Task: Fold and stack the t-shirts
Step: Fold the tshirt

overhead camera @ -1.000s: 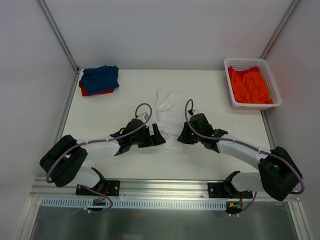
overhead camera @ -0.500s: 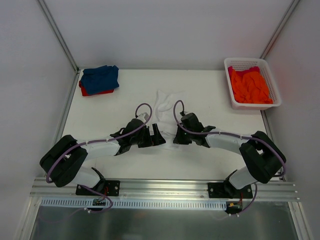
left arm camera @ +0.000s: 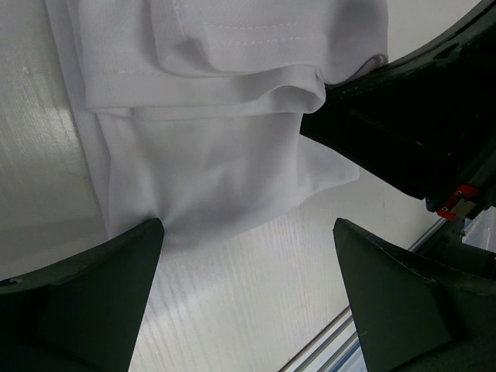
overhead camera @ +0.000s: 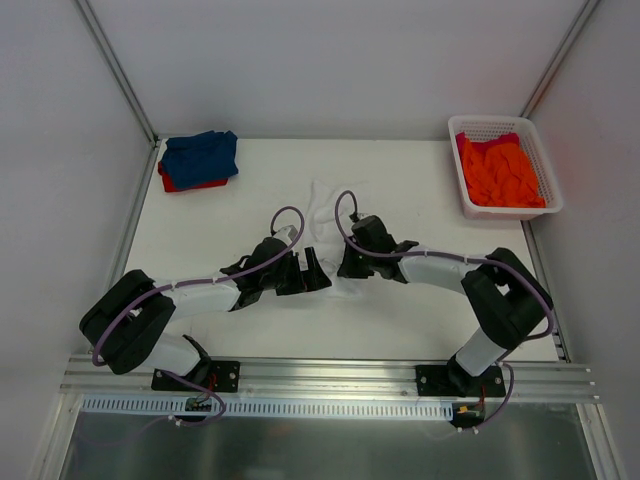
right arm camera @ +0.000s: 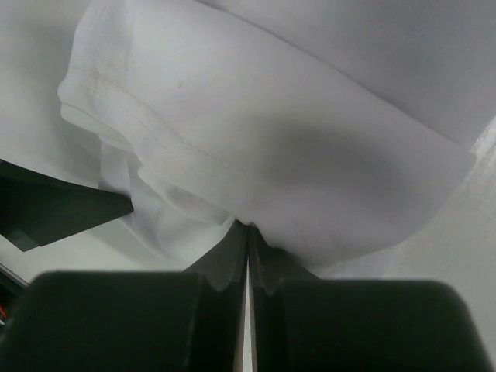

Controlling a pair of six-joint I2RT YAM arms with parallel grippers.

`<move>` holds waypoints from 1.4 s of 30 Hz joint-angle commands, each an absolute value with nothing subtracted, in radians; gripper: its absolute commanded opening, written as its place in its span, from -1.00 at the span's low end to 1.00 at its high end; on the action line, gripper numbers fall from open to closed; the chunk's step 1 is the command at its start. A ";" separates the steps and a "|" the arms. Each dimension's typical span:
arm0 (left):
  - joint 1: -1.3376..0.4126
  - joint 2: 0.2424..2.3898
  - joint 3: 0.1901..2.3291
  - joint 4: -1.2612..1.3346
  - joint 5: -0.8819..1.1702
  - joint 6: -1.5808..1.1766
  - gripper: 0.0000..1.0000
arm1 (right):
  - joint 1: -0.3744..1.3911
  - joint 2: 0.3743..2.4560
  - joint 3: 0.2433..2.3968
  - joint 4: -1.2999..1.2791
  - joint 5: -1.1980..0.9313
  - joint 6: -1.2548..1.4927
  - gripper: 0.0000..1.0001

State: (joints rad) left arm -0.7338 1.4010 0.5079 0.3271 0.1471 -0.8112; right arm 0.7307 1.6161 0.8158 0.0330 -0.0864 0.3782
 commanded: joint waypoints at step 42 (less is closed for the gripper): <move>-0.755 1.407 0.495 0.290 0.135 -0.792 0.88 | 0.676 1.603 1.032 -0.103 -0.086 0.253 -0.99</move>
